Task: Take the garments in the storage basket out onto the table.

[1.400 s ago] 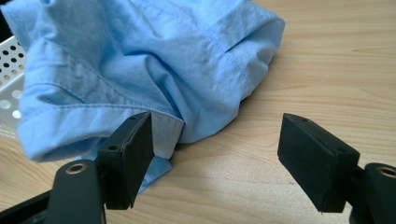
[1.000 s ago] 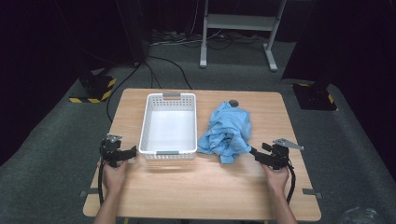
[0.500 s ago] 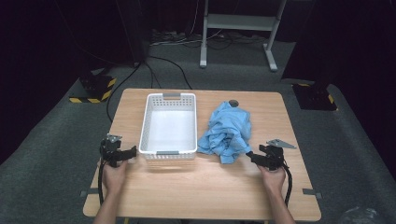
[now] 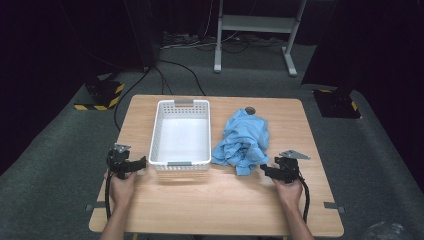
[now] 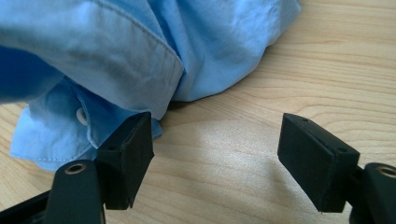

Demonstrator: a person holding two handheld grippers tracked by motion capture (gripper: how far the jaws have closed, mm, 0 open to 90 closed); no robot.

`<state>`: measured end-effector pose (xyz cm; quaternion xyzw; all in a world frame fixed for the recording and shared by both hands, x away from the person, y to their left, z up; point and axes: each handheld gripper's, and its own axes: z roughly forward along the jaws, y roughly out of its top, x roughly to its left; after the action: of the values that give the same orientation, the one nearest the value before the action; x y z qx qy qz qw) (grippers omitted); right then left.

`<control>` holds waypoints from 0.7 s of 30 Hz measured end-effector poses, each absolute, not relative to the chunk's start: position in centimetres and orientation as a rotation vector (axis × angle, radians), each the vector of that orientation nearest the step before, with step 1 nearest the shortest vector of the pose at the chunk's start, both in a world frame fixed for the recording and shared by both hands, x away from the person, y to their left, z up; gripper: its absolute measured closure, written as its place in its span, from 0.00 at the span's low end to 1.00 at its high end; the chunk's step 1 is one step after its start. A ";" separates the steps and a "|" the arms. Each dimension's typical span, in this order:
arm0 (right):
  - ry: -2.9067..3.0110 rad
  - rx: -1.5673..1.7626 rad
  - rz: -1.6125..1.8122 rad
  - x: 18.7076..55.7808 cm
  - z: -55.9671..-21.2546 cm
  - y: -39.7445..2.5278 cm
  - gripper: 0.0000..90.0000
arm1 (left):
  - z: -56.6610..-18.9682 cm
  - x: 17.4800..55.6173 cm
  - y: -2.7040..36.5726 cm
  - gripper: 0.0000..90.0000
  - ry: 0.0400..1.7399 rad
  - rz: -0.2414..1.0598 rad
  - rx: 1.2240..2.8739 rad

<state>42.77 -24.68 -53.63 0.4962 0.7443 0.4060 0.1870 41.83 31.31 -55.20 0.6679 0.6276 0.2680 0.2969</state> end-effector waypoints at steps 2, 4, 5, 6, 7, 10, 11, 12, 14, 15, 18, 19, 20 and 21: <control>2.104 1.391 1.129 42.8 -53.7 -24.5 0.30 | -55.2 41.8 31.3 0.10 1.669 0.712 1.776; 2.110 1.386 1.121 42.8 -53.8 -24.4 0.29 | -55.2 41.8 31.3 0.10 1.668 0.712 1.776; 2.111 1.384 1.119 42.8 -53.8 -24.3 0.30 | -55.2 41.8 31.3 0.10 1.669 0.712 1.776; 2.111 1.388 1.119 42.8 -53.9 -24.2 0.30 | -55.2 41.8 31.3 0.10 1.669 0.712 1.776; 2.111 1.386 1.118 42.8 -53.9 -24.2 0.30 | -55.2 41.8 31.3 0.10 1.669 0.712 1.776; 2.119 1.386 1.104 42.8 -54.1 -24.1 0.29 | -55.2 41.8 31.3 0.10 1.668 0.712 1.776; 2.123 1.383 1.096 42.8 -54.1 -24.1 0.29 | -55.2 41.8 31.3 0.10 1.668 0.712 1.776; 2.127 1.380 1.090 42.9 -54.2 -24.0 0.29 | -55.2 41.8 31.3 0.10 1.668 0.712 1.776; 2.131 1.376 1.084 42.9 -54.2 -23.9 0.29 | -55.2 41.8 31.3 0.10 1.668 0.712 1.776; 2.133 1.373 1.083 42.9 -54.3 -23.9 0.29 | -55.2 41.8 31.3 0.10 1.668 0.712 1.776; 2.141 1.368 1.072 42.9 -54.4 -23.6 0.29 | -55.2 41.8 31.3 0.10 1.669 0.712 1.776; 2.145 1.364 1.067 42.9 -54.4 -23.6 0.29 | -55.2 41.8 31.3 0.10 1.669 0.712 1.776; 2.146 1.358 1.063 42.9 -54.4 -23.5 0.29 | -55.2 41.8 31.3 0.10 1.669 0.712 1.776; 2.147 1.357 1.062 42.9 -54.4 -23.4 0.29 | -55.2 41.8 31.3 0.10 1.669 0.712 1.776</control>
<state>42.86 -23.42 -54.40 0.4836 0.7653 0.3784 0.1930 41.83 31.31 -55.20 0.6679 0.6276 0.2680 0.2969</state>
